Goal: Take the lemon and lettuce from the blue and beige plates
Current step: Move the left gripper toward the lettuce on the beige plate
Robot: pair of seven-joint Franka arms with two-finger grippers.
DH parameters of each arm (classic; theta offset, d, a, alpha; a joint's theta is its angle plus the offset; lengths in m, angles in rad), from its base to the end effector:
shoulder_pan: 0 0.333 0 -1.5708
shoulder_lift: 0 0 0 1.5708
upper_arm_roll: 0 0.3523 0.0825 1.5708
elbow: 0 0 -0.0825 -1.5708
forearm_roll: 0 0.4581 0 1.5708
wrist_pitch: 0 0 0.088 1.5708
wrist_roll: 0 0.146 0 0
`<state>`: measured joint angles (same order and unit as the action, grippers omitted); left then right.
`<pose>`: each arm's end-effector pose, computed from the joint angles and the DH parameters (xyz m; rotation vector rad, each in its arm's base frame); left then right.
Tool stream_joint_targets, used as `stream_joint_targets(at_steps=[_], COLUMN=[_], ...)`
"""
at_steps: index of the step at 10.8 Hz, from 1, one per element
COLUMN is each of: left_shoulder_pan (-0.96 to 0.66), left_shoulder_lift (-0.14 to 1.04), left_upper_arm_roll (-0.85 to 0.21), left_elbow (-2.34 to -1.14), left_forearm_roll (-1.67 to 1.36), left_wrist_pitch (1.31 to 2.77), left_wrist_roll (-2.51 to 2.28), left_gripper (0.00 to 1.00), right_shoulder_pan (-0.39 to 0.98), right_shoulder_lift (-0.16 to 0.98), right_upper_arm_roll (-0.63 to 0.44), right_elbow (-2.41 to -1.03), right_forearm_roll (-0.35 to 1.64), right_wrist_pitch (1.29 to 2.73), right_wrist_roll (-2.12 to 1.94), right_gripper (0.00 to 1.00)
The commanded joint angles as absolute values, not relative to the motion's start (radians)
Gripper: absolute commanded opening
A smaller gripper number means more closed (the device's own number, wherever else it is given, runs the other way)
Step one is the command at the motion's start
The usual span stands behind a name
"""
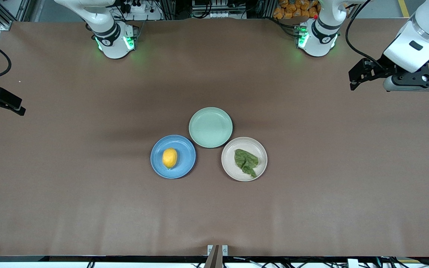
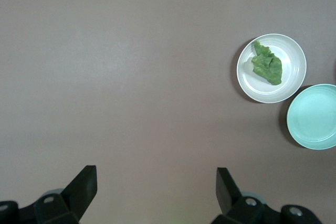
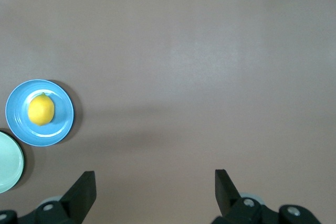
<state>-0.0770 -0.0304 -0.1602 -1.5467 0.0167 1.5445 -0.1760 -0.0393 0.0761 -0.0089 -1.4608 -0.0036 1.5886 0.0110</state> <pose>0.5998 -0.1440 0.6513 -3.1244 0.0946 -0.0495 0.6587 -0.0321 0.6347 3.1339 -0.0928 0.0809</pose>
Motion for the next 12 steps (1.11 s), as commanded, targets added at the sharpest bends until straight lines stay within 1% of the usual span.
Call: stream_joint_targets(at_steps=[1, 3, 7, 10, 12], left_shoulder_pan=[-0.075, -0.078, -0.078, -0.139, -0.143], left_shoulder_lift=[-0.032, -0.029, 0.018, 0.041, 0.054], left_upper_arm_roll=[-0.169, -0.17, -0.172, -0.201, -0.202], left_elbow=[-1.537, -1.51, -1.508, -1.508, -1.508], left_forearm_roll=[0.023, 0.025, 0.026, 0.035, 0.023], left_wrist_pitch=[1.529, 1.529, 1.529, 1.529, 1.529], left_wrist_roll=[-0.149, -0.152, -0.153, -0.19, -0.238], left_gripper=[1.0, 1.0, 1.0, 1.0, 1.0], right_shoulder_pan=[-0.051, -0.051, -0.049, -0.051, -0.052], right_shoulder_lift=[0.064, 0.061, 0.061, 0.061, 0.061], right_upper_arm_roll=[0.006, 0.006, 0.008, 0.008, 0.006], right_elbow=[-1.459, -1.459, -1.457, -1.454, -1.454], right_forearm_roll=[-0.006, -0.006, -0.006, -0.006, -0.008], right_wrist_pitch=[1.577, 1.572, 1.563, 1.565, 1.568], right_wrist_roll=[0.015, 0.014, 0.014, 0.014, 0.014], right_gripper=[1.0, 1.0, 1.0, 1.0, 1.0])
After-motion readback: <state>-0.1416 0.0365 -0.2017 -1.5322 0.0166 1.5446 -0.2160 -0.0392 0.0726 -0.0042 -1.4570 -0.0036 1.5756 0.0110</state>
